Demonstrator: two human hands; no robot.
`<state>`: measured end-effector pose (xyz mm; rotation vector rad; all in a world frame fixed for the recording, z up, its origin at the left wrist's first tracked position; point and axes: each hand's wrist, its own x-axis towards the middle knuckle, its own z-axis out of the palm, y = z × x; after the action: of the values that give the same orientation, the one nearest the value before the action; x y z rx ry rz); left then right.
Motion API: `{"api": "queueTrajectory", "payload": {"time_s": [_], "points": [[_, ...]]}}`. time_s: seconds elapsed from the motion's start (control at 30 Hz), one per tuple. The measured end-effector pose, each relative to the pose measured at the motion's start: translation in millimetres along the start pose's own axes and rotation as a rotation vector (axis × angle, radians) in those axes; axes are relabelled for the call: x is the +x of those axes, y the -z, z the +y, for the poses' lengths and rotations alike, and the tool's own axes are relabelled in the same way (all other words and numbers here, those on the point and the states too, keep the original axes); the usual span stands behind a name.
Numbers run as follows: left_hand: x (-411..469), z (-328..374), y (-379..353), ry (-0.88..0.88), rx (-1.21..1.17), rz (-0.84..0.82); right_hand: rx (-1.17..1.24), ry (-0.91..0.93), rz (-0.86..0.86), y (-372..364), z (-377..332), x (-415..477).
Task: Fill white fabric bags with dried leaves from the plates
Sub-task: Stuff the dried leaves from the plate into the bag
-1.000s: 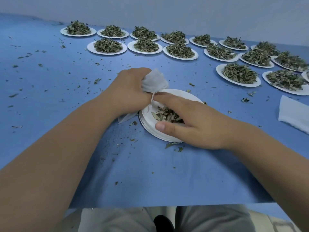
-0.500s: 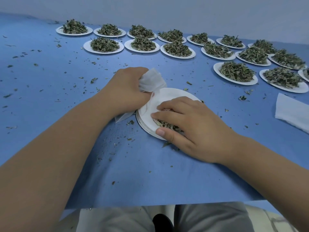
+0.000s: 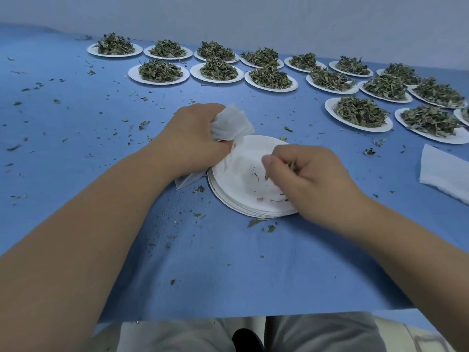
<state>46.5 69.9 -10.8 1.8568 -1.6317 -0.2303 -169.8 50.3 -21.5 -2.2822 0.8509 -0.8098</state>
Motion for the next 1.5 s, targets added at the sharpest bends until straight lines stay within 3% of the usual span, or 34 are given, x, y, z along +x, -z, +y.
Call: {"api": "queueTrajectory", "payload": {"time_s": [0.13, 0.27, 0.4, 0.5, 0.63, 0.9, 1.3, 1.5], "points": [[2, -4, -2, -0.028, -0.006, 0.025, 0.292, -0.238, 0.098, 14, -11, 24], [1, -2, -3, -0.081, -0.048, 0.106, 0.829, -0.454, 0.272, 20, -29, 61], [-2, 1, 0, -0.128, -0.138, 0.167, 1.246, -0.513, 0.448, 17, -44, 98], [-3, 3, -1, -0.137, -0.188, 0.206, 1.458, -0.507, 0.488, 7, -57, 115], [-2, 5, -3, -0.134, -0.196, 0.246, 1.433, -0.416, 0.471, -5, -66, 121], [2, 6, 0, -0.077, -0.274, 0.282, 1.144, -0.259, 0.474, -12, -67, 120], [8, 8, -2, -0.046, -0.362, 0.289, 0.581, -0.245, 0.317, -21, -68, 106], [14, 10, -3, -0.006, -0.388, 0.305, 0.618, -0.262, 0.279, -22, -66, 103]]}}
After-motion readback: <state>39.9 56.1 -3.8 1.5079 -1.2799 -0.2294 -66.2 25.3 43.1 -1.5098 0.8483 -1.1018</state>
